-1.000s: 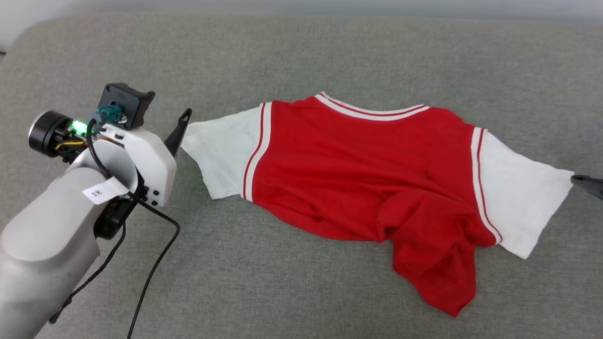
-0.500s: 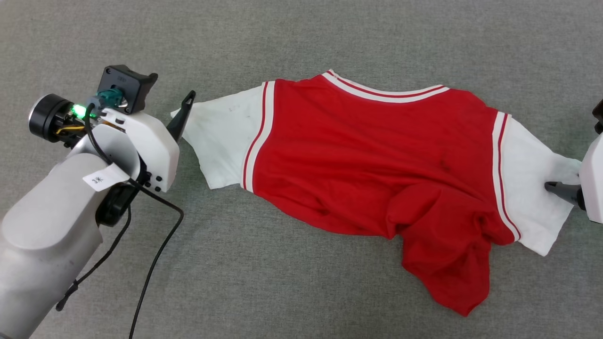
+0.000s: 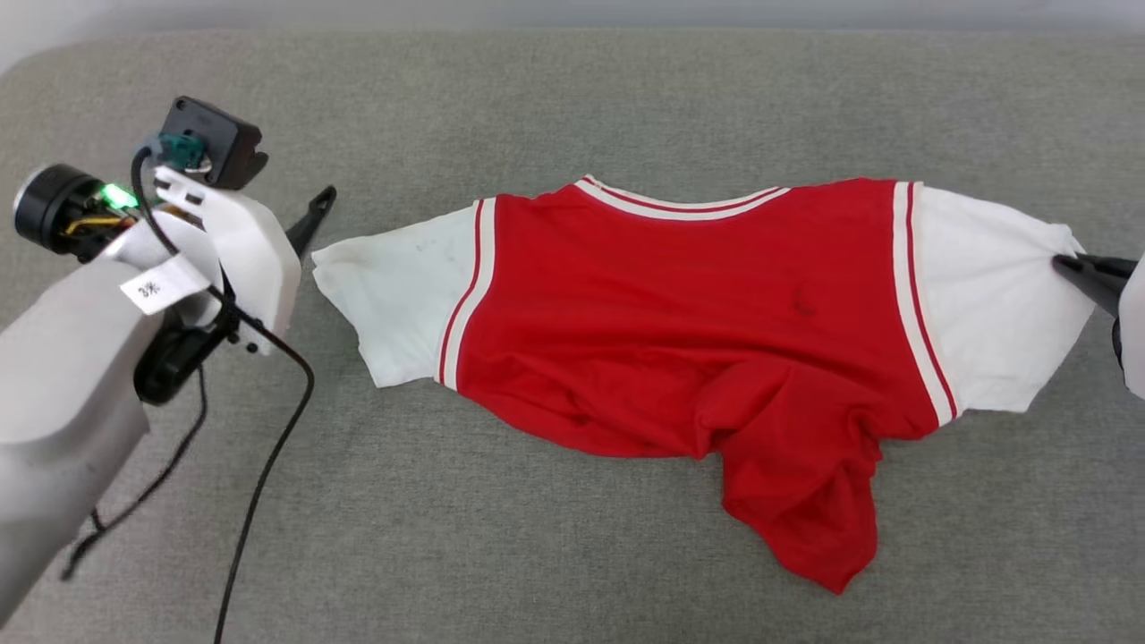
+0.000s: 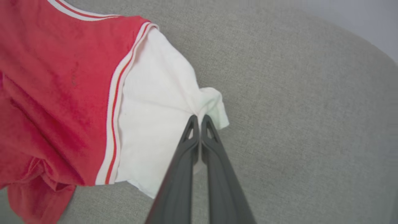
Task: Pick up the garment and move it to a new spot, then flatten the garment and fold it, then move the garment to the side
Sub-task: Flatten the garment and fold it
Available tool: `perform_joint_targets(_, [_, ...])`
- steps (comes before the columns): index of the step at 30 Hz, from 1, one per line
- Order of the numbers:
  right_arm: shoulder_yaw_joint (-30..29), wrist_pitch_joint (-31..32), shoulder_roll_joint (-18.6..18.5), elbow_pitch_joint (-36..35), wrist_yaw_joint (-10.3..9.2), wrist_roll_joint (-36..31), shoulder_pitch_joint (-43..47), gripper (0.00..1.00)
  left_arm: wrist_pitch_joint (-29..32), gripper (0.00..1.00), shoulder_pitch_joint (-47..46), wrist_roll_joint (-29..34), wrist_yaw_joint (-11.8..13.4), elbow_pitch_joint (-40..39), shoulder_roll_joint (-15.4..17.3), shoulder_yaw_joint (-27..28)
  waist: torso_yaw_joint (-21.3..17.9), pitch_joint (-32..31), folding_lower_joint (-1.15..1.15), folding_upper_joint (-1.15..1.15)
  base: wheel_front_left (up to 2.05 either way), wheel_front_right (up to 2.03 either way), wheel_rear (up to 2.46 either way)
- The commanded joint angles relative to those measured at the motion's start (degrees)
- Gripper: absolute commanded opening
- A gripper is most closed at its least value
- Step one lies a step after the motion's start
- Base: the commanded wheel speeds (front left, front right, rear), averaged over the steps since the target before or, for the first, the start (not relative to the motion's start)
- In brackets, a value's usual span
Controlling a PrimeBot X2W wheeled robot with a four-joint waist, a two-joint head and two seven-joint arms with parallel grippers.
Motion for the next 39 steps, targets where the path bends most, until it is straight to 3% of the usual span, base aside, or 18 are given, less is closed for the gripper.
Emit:
perform_joint_targets(1, [0.3, -0.9, -1.1, -1.0, -0.05, 0.3, 0.7, 0.0, 1.9, 1.0, -1.9, 0.6, -0.7, 0.0, 0.6, -0.7, -0.8, -0.7, 0.0, 0.0, 0.0, 0.0, 0.0])
perform_joint_targets(8, [-0.1, -2.7, -3.1, -6.2, -0.04, 0.1, 2.1, 0.0, 13.9, 1.0, -6.5, -4.2, -4.3, 0.1, 1.0, -1.3, -2.5, 0.4, 0.0, 0.0, 0.0, 0.0, 0.0])
perform_joint_targets(17, [0.0, -2.1, -1.1, -9.6, -0.04, -1.0, 0.3, 0.0, 32.5, 1.0, -11.4, -11.4, -6.3, 2.3, 1.8, -3.4, -5.1, 4.5, 0.0, 0.0, 0.0, 0.0, 0.0])
perform_joint_targets(24, [0.1, -1.9, -0.3, -10.6, -0.04, -1.5, -1.4, 0.0, 36.4, 1.0, -12.0, -11.1, -6.6, 4.9, 2.5, -5.4, -6.5, 7.5, 0.0, 0.0, 0.0, 0.0, 0.0])
perform_joint_targets(32, [0.6, -2.0, -0.1, -10.8, -0.04, -1.6, -2.4, 0.0, 37.1, 1.0, -7.0, -13.8, -6.7, 10.0, 0.3, -6.7, -7.0, 9.2, 0.0, 0.0, 0.0, 0.0, 0.0])
perform_joint_targets(33, [0.7, -2.1, -0.1, -10.7, -0.04, -1.6, -2.5, 0.0, 37.1, 0.08, -6.4, -14.1, -6.7, 10.1, -0.1, -7.1, -6.9, 9.2, 0.0, 0.0, 0.0, 0.0, 0.0])
perform_joint_targets(34, [0.7, -2.1, -0.1, -10.4, -0.04, -1.6, -2.6, 0.0, 37.0, 0.0, -6.0, -14.5, -6.8, 10.2, -0.5, -7.4, -6.8, 9.1, 0.0, 0.0, 0.0, 0.0, 0.0])
perform_joint_targets(39, [1.3, -2.3, 0.3, -9.6, -0.04, -1.2, -3.0, 0.0, 35.6, 0.0, -5.8, -14.7, -6.9, 10.4, -1.2, -8.0, -6.1, 7.7, 0.0, 0.0, 0.0, 0.0, 0.0])
